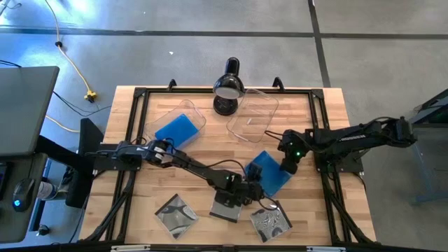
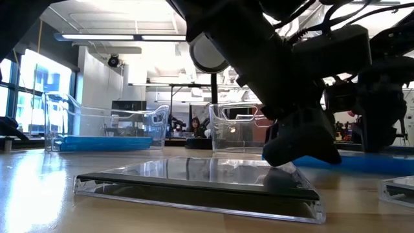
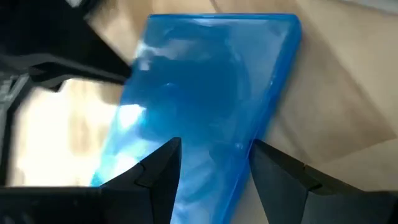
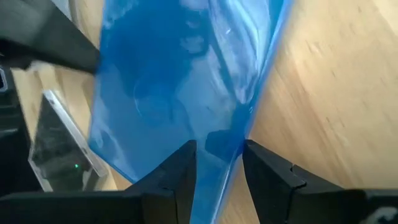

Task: Pick & place jewel cases by type
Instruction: Put the blue CD case into the left transparent bin

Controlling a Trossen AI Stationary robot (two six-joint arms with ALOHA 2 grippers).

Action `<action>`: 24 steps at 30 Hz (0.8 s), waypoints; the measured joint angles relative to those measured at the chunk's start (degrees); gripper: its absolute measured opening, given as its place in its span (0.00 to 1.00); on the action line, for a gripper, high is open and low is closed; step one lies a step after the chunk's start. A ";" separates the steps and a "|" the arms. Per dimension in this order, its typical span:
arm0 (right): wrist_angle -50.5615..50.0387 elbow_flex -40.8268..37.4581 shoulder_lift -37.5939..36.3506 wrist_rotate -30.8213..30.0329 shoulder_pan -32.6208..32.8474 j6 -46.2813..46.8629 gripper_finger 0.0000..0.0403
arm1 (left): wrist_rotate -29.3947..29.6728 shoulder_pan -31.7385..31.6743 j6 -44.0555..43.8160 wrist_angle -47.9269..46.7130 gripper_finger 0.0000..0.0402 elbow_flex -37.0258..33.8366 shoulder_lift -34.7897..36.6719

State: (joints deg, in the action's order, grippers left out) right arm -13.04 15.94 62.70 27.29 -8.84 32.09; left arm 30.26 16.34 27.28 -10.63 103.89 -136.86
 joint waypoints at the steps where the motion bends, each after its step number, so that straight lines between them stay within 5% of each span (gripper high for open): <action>1: -0.30 0.00 -0.01 -0.03 0.00 -0.47 0.31 | 0.95 0.18 0.34 -0.29 0.45 -0.06 0.27; 24: 0.36 0.00 -0.01 0.24 -0.01 0.87 0.31 | 8.63 1.40 10.04 -1.60 0.45 5.42 1.82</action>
State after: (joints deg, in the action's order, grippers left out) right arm -12.68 15.94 62.70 27.54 -8.84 32.96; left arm 38.89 17.74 37.32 -12.23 109.32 -135.04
